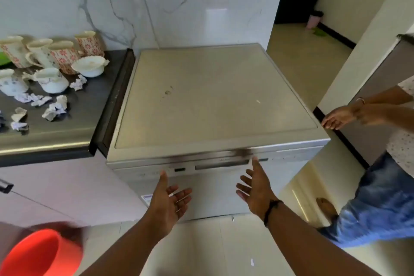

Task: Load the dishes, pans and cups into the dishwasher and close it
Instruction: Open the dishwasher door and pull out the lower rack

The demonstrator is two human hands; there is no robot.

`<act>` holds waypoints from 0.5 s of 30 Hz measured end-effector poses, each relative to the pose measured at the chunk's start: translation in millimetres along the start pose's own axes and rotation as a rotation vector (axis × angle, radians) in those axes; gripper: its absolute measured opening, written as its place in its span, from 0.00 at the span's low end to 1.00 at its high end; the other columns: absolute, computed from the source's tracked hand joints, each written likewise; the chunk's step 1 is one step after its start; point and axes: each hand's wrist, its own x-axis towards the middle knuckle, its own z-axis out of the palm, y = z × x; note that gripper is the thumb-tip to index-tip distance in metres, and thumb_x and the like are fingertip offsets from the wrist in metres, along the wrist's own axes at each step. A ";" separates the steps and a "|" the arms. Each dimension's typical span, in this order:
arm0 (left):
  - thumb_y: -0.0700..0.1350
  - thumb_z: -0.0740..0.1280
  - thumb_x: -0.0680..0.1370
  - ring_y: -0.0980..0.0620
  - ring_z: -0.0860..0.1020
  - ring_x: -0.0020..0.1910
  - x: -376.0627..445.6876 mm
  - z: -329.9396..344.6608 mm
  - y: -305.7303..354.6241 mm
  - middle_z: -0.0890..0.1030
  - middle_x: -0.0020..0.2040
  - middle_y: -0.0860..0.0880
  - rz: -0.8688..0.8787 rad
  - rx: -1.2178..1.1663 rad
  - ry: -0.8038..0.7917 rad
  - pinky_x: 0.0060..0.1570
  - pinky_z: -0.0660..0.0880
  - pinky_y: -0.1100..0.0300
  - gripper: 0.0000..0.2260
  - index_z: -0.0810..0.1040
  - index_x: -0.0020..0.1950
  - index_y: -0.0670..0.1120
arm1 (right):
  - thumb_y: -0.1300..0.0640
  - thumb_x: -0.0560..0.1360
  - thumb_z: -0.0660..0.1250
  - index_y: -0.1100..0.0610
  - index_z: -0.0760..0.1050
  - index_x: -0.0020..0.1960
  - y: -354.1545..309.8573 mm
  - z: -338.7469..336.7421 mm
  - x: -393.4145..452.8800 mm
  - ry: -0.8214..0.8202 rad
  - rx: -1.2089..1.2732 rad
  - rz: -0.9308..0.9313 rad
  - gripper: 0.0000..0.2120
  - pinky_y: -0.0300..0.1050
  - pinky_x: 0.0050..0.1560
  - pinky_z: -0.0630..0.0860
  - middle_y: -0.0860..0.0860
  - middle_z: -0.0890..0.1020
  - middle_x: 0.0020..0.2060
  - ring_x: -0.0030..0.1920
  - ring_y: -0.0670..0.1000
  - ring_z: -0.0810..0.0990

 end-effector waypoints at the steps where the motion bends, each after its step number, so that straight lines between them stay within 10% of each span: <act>1: 0.70 0.58 0.73 0.41 0.77 0.57 5.6 8.8 -0.7 0.81 0.56 0.40 -0.023 -0.047 -0.027 0.54 0.72 0.51 0.33 0.71 0.62 0.43 | 0.35 0.74 0.62 0.59 0.70 0.67 -4.1 0.6 5.4 -0.044 0.096 0.061 0.33 0.53 0.56 0.73 0.58 0.76 0.59 0.56 0.60 0.76; 6: 0.72 0.57 0.72 0.41 0.76 0.59 24.4 53.9 -24.0 0.80 0.57 0.40 -0.006 -0.249 -0.101 0.64 0.69 0.48 0.36 0.72 0.62 0.43 | 0.29 0.72 0.59 0.62 0.76 0.61 7.6 8.9 24.4 -0.302 0.390 0.084 0.37 0.54 0.63 0.72 0.58 0.80 0.56 0.58 0.60 0.78; 15: 0.73 0.58 0.70 0.49 0.76 0.52 43.1 83.9 -26.7 0.80 0.52 0.48 0.096 -0.520 -0.159 0.51 0.72 0.57 0.36 0.77 0.60 0.44 | 0.33 0.71 0.65 0.60 0.75 0.60 18.5 30.3 29.0 -0.387 0.656 0.009 0.32 0.50 0.62 0.74 0.56 0.80 0.50 0.53 0.56 0.79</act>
